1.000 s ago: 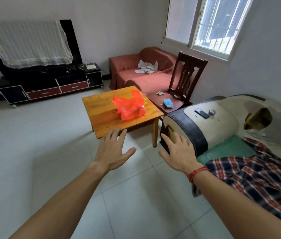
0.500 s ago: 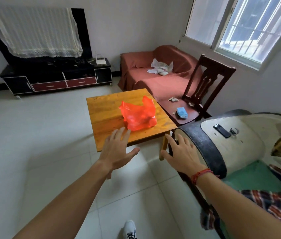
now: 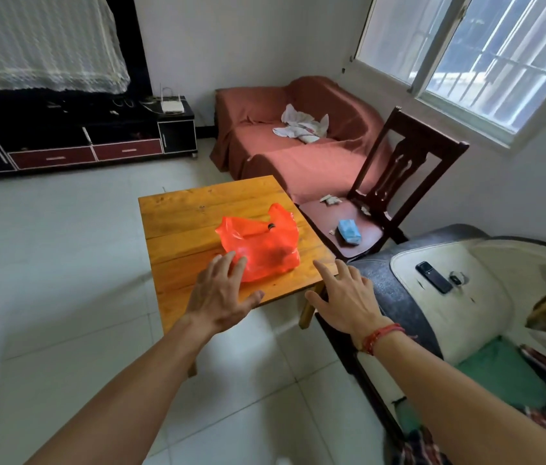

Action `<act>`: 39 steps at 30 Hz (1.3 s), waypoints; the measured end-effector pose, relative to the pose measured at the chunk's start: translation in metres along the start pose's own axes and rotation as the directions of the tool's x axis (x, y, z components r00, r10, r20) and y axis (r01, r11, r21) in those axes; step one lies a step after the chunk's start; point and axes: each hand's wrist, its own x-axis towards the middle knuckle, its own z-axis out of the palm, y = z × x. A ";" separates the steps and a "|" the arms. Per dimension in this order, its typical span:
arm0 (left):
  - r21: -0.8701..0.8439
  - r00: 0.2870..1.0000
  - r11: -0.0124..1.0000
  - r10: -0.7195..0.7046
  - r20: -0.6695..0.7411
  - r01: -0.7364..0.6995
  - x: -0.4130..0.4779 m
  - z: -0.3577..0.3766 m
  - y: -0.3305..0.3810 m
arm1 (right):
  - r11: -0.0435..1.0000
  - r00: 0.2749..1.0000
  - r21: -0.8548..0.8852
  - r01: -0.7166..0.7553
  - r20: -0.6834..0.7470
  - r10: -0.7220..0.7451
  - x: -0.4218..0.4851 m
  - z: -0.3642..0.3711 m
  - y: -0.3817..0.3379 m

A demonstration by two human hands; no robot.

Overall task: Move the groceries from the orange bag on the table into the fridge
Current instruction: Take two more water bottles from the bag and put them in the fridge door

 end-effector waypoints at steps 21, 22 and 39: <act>0.007 0.981 0.983 -0.186 0.063 0.186 0.225 0.031 -0.029 | 0.985 0.979 0.085 0.149 0.129 -0.160 0.266 0.019 0.040; 0.007 0.979 0.981 -0.195 0.065 0.195 0.234 0.032 -0.029 | 0.983 0.976 0.095 0.156 0.139 -0.169 0.277 0.019 0.041; -0.036 0.955 0.970 -0.229 0.186 0.240 0.310 0.061 -0.055 | 0.976 0.947 0.141 0.168 0.251 -0.199 0.362 0.049 0.032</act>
